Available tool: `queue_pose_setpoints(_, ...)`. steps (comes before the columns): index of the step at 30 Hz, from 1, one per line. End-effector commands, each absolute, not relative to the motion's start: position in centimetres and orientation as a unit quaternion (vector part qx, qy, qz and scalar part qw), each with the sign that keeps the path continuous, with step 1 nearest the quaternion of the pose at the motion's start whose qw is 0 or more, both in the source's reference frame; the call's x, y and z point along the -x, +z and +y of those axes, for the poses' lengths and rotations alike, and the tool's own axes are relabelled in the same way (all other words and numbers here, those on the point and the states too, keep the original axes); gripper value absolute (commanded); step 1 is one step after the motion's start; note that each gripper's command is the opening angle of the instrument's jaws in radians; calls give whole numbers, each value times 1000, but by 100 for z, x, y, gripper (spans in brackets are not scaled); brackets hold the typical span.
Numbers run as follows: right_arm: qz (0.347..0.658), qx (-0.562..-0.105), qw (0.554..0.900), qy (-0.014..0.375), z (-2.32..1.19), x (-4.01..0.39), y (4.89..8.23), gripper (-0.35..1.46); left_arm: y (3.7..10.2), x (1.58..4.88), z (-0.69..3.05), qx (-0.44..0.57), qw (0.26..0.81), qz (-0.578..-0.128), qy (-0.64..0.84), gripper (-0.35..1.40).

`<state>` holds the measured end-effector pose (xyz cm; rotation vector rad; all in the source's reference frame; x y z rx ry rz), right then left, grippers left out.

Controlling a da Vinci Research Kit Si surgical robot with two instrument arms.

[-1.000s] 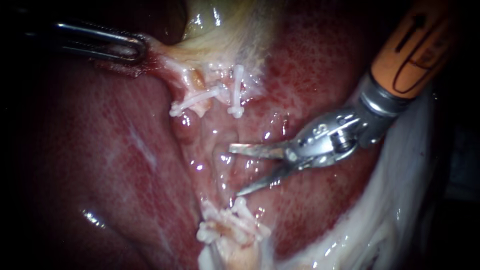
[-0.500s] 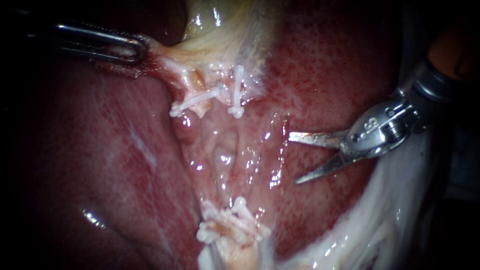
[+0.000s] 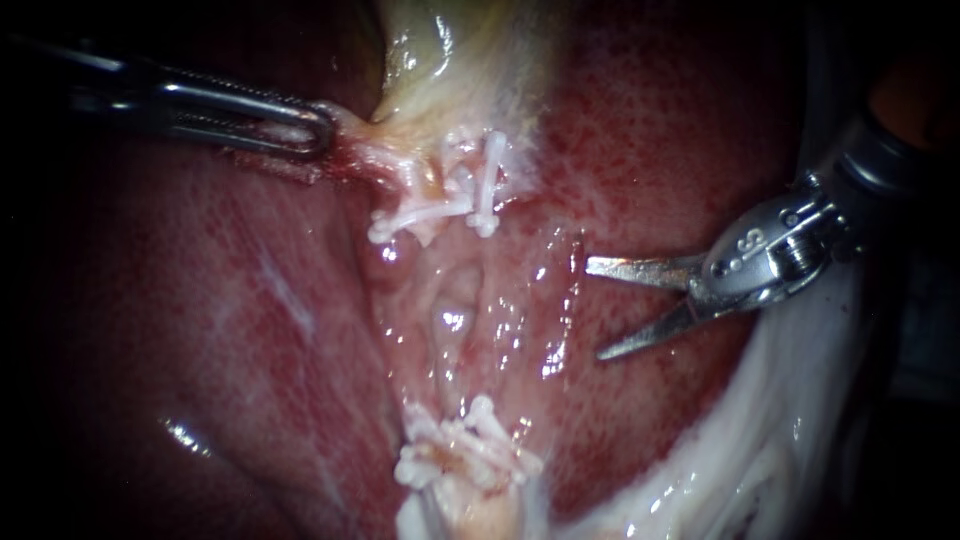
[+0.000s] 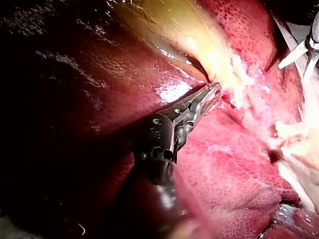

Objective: Go back from the cut right tube

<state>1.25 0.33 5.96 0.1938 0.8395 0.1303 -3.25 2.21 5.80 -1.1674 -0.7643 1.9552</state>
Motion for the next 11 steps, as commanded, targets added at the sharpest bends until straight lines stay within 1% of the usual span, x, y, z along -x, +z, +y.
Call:
queue_pose_setpoints(1,407,-94,906,63,33,-125,596,145,582,325,221,453,361,-297,759,-35)
queue_pose_setpoints(9,408,-95,906,62,33,-124,596,145,583,324,222,453,360,-298,759,-35)
queue_pose_setpoints(11,411,-102,904,59,32,-125,596,145,580,322,223,453,360,-299,759,-35)
